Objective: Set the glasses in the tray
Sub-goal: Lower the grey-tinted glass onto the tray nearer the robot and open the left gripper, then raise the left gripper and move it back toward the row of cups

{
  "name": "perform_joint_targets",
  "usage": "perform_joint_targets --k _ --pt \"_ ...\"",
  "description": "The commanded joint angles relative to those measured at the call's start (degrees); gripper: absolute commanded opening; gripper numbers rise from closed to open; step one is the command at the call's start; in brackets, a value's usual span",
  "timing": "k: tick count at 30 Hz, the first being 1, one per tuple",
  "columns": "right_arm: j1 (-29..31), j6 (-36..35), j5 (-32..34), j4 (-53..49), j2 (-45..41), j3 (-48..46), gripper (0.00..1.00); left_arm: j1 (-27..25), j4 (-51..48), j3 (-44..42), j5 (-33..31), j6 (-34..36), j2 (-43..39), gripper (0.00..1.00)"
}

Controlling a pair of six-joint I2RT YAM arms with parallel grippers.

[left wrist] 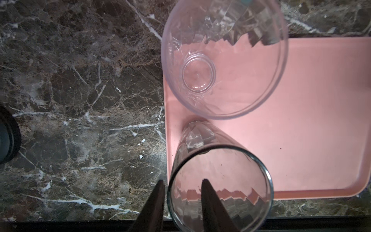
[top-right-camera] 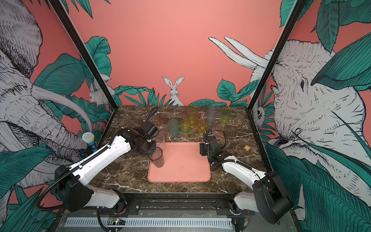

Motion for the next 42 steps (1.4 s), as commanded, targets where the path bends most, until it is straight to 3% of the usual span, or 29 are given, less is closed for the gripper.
perform_joint_targets --k 1,17,23,42 --pt "-0.17 -0.22 0.49 -0.18 -0.21 1.48 0.65 -0.26 -3.21 3.19 -1.64 0.59 -2.16 0.35" --pt "-0.22 -0.09 0.41 -0.02 -0.38 1.37 0.65 -0.25 -6.37 19.91 -5.56 5.89 4.56 0.45" --pt "-0.23 0.04 0.18 -0.06 -0.38 1.39 0.65 -0.14 -6.06 25.48 -7.38 6.57 8.89 0.53" --pt "-0.24 -0.04 0.94 0.33 -1.26 0.73 0.65 0.40 1.79 38.27 -3.68 9.12 22.82 0.56"
